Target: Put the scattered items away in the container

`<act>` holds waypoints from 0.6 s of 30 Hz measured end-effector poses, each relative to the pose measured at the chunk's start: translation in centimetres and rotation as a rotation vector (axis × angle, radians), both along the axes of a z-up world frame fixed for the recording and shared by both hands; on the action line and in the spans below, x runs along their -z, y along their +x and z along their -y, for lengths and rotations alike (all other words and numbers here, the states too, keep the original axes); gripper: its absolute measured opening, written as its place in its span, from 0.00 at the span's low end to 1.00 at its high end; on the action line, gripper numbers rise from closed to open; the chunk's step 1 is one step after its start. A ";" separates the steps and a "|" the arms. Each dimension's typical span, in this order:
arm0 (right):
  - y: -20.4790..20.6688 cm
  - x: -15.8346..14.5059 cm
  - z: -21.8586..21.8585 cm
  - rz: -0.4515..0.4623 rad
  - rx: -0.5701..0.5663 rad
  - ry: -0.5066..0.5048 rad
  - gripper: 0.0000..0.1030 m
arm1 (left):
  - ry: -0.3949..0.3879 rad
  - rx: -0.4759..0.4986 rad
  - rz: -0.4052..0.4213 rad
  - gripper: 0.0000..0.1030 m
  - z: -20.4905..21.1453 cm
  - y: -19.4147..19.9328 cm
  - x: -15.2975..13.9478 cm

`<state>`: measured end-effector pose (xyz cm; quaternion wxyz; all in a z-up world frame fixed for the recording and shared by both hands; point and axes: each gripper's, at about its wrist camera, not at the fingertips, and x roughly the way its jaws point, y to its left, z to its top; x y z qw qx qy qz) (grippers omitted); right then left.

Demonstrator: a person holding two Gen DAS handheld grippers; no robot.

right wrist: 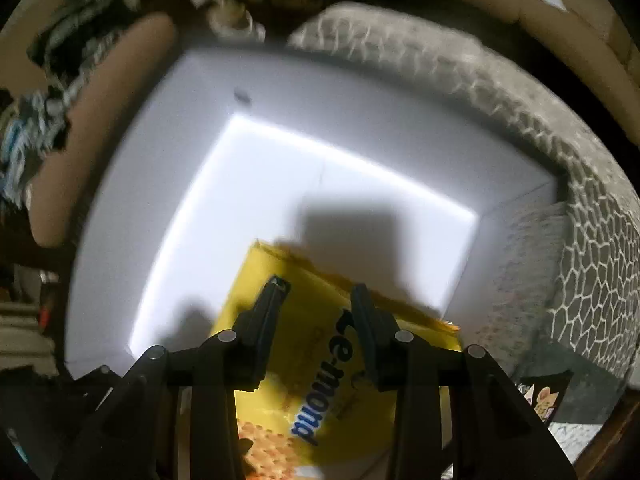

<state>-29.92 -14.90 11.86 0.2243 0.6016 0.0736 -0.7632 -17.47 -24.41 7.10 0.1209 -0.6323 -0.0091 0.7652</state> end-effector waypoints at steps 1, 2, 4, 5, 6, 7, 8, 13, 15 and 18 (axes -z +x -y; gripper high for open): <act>0.4 -1.0 -0.5 -0.031 0.006 -0.015 0.37 | 0.009 -0.022 -0.013 0.77 0.6 0.1 -0.3; 0.5 -1.9 -0.9 -0.053 0.010 -0.029 0.38 | 0.026 -0.040 -0.026 0.79 1.1 0.2 -0.7; 1.3 -3.5 -1.7 -0.104 0.033 -0.049 0.42 | 0.041 -0.074 -0.045 0.90 1.9 0.8 -1.5; 1.6 -4.1 -2.8 -0.125 0.049 -0.074 0.50 | 0.039 -0.091 -0.057 0.92 2.5 0.7 -1.7; 1.6 -4.6 -3.7 -0.141 0.071 -0.108 0.60 | 0.041 -0.101 -0.070 0.92 3.2 -0.2 -2.2; 2.2 -5.2 -4.9 -0.163 0.094 -0.136 0.65 | 0.050 -0.108 -0.087 0.93 2.6 2.1 -2.7; 2.8 -5.7 -5.7 -0.184 0.109 -0.153 0.72 | 0.057 -0.116 -0.101 0.93 2.5 2.6 -3.3; 6.4 -7.4 -10.2 -0.270 0.165 -0.214 0.83 | 0.045 -0.149 -0.198 1.00 2.0 3.6 -5.8; 7.5 -7.7 -11.5 -0.279 0.173 -0.238 0.86 | 0.041 -0.149 -0.225 1.00 1.7 4.0 -6.4; 9.1 -7.8 -13.5 -0.292 0.201 -0.288 1.00 | 0.026 -0.155 -0.236 1.00 0.8 4.6 -7.0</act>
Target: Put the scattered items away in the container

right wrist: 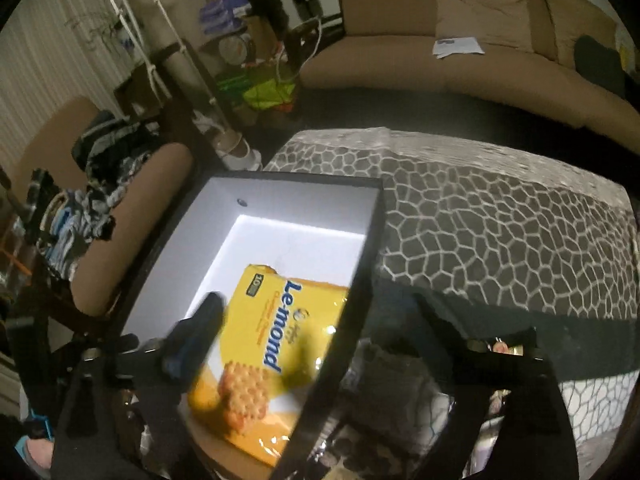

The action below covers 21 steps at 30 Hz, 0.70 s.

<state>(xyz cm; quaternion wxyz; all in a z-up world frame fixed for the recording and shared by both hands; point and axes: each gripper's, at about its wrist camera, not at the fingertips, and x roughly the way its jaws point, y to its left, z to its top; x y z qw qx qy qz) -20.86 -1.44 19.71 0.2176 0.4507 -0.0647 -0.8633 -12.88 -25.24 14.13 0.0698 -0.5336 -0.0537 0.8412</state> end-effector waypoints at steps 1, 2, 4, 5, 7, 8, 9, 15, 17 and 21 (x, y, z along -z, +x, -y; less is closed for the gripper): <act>0.5 0.0 -0.7 0.010 0.010 -0.020 1.00 | 0.004 -0.007 -0.001 1.00 -0.2 0.4 -0.1; 0.9 0.1 -1.2 0.023 0.018 -0.021 1.00 | 0.011 -0.017 -0.002 1.00 -0.4 0.8 -0.2; 2.2 0.0 -2.0 0.017 0.026 -0.014 1.00 | 0.023 -0.027 -0.008 1.00 -0.7 1.7 -0.6; 3.0 -0.2 -2.4 0.001 0.030 0.004 1.00 | 0.030 -0.032 -0.014 1.00 -0.8 2.1 -0.8; 4.4 -0.5 -2.9 -0.032 0.031 0.049 1.00 | 0.034 -0.049 -0.032 1.00 -1.1 3.0 -1.2; 5.0 -0.5 -3.2 -0.049 0.029 0.066 1.00 | 0.031 -0.059 -0.039 1.00 -1.4 3.5 -1.4; 5.8 -0.6 -3.5 -0.062 0.028 0.086 1.00 | 0.029 -0.065 -0.044 1.00 -1.6 3.8 -1.6; 10.7 -1.1 -5.4 -0.164 0.036 0.161 1.00 | 0.000 -0.087 -0.116 1.00 -4.0 6.7 -3.1; 12.1 -1.0 -6.3 -0.169 0.042 0.160 1.00 | -0.021 -0.088 -0.143 1.00 -5.1 7.7 -3.6; 14.1 -0.7 -8.0 -0.161 0.067 0.144 1.00 | -0.056 -0.105 -0.188 1.00 -7.0 9.1 -4.5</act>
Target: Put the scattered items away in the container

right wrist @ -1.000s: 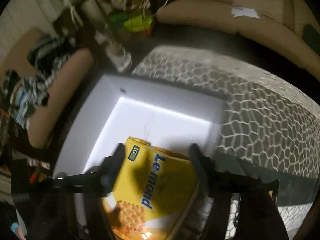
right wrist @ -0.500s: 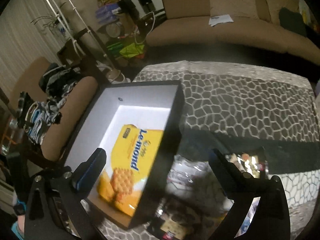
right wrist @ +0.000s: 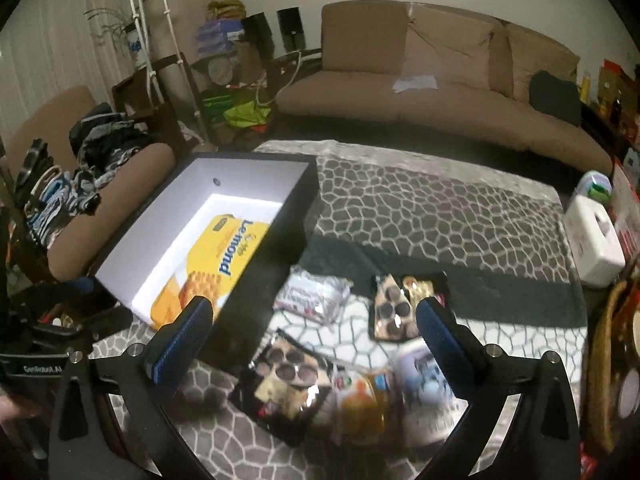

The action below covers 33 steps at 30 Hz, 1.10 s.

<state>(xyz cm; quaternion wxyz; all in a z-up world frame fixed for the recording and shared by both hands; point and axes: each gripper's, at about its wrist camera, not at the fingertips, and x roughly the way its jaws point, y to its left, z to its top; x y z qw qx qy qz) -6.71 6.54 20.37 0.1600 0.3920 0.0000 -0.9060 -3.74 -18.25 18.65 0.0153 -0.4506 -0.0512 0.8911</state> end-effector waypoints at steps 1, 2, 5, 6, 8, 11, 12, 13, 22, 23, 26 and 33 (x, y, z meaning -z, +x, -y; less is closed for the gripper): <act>0.6 0.0 -0.7 -0.003 0.012 -0.007 1.00 | -0.010 -0.004 -0.017 1.00 -0.4 0.4 -0.3; 1.0 0.0 -1.1 -0.005 0.019 -0.011 1.00 | -0.016 -0.006 -0.027 1.00 -0.7 0.6 -0.6; 2.1 -0.3 -2.7 -0.018 0.045 -0.013 1.00 | -0.036 -0.020 -0.052 1.00 -1.4 1.4 -1.3; 2.3 -0.4 -3.2 -0.021 0.050 -0.014 1.00 | -0.036 -0.022 -0.058 1.00 -1.6 1.5 -1.5; 3.0 -0.6 -4.6 -0.025 0.071 -0.023 1.00 | -0.035 -0.028 -0.067 1.00 -2.0 1.8 -1.9; 4.2 -1.0 -6.7 -0.036 0.104 -0.033 1.00 | -0.037 -0.023 -0.076 1.00 -2.9 2.2 -2.4; 4.4 -1.1 -7.2 -0.038 0.111 -0.034 1.00 | -0.039 -0.018 -0.079 1.00 -3.2 2.3 -2.6; 4.8 -1.3 -7.9 -0.041 0.121 -0.036 1.00 | -0.042 -0.013 -0.085 1.00 -3.7 2.5 -2.7; 7.8 -2.1 -13.1 -0.074 0.209 -0.026 1.00 | -0.027 0.032 -0.126 1.00 -7.9 4.6 -3.9; 8.1 -2.1 -13.8 -0.078 0.217 -0.029 1.00 | -0.030 0.037 -0.129 1.00 -8.5 4.8 -4.0; 8.8 -1.8 -15.6 -0.076 0.236 -0.037 1.00 | -0.031 0.044 -0.131 1.00 -10.1 5.1 -3.8; 10.2 -0.7 -19.7 -0.064 0.285 -0.047 1.00 | -0.054 0.078 -0.109 1.00 -14.2 5.3 -1.8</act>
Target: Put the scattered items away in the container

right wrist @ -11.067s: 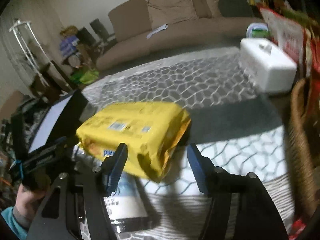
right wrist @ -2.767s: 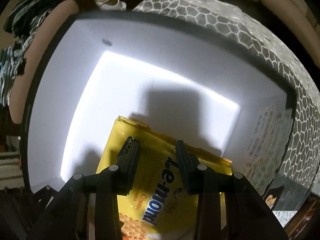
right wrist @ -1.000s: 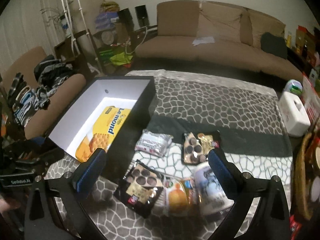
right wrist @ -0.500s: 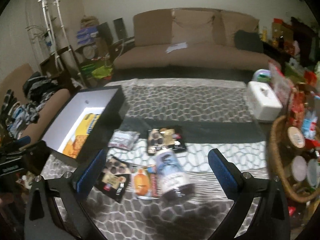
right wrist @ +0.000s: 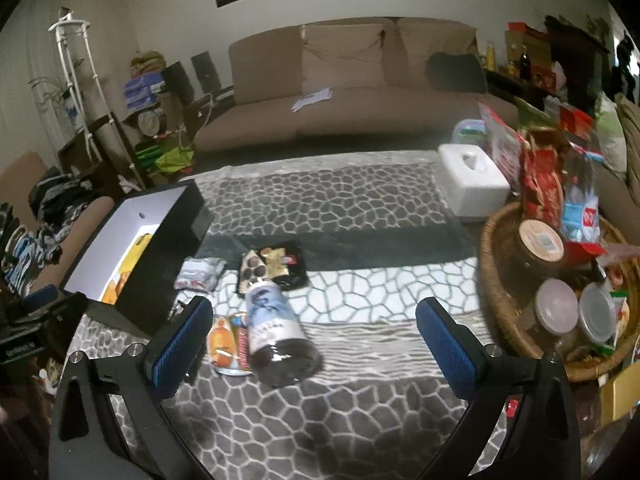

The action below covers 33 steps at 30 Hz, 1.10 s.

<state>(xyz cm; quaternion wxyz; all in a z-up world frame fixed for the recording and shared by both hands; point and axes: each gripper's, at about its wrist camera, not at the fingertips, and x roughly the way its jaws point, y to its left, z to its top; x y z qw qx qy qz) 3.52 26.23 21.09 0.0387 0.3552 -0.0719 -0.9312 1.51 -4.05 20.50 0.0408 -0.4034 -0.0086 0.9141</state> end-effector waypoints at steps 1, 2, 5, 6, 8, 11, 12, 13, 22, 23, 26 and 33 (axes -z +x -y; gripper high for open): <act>0.1 0.2 -0.6 0.002 0.010 -0.001 1.00 | -0.004 0.006 0.003 1.00 -0.4 0.0 0.3; 0.2 0.3 -1.0 0.001 0.018 -0.001 1.00 | -0.007 0.011 0.005 1.00 -0.9 -0.1 0.6; 0.1 1.0 -2.2 0.006 0.041 -0.001 1.00 | -0.001 0.018 0.004 1.00 -1.9 -0.3 1.5; 0.0 1.3 -2.5 0.009 0.046 0.000 1.00 | 0.003 0.020 0.004 1.00 -2.0 -0.4 1.9; -0.4 1.9 -2.8 0.014 0.061 0.010 1.00 | 0.006 0.026 0.005 1.00 -2.5 -0.7 2.7; -1.1 3.0 -3.0 0.016 0.075 0.015 1.00 | 0.017 0.042 0.005 1.00 -2.8 -1.1 3.8; -1.2 3.2 -3.0 0.016 0.078 0.015 1.00 | 0.013 0.046 0.006 1.00 -2.9 -1.3 4.2; -1.5 3.7 -2.9 0.017 0.084 0.019 1.00 | 0.008 0.047 0.010 1.00 -2.9 -1.5 4.7; -3.2 7.4 -2.5 0.060 0.098 0.076 1.00 | 0.017 0.045 0.058 1.00 -1.7 -3.1 9.1; -3.3 7.7 -2.5 0.064 0.101 0.075 1.00 | 0.019 0.049 0.060 1.00 -1.7 -3.0 9.4; -3.5 8.4 -2.5 0.071 0.105 0.078 1.00 | 0.005 0.060 0.053 1.00 -1.7 -2.9 10.1; -3.7 9.6 -1.8 0.101 0.091 0.075 1.00 | 0.005 0.078 0.063 1.00 -1.7 -2.7 11.2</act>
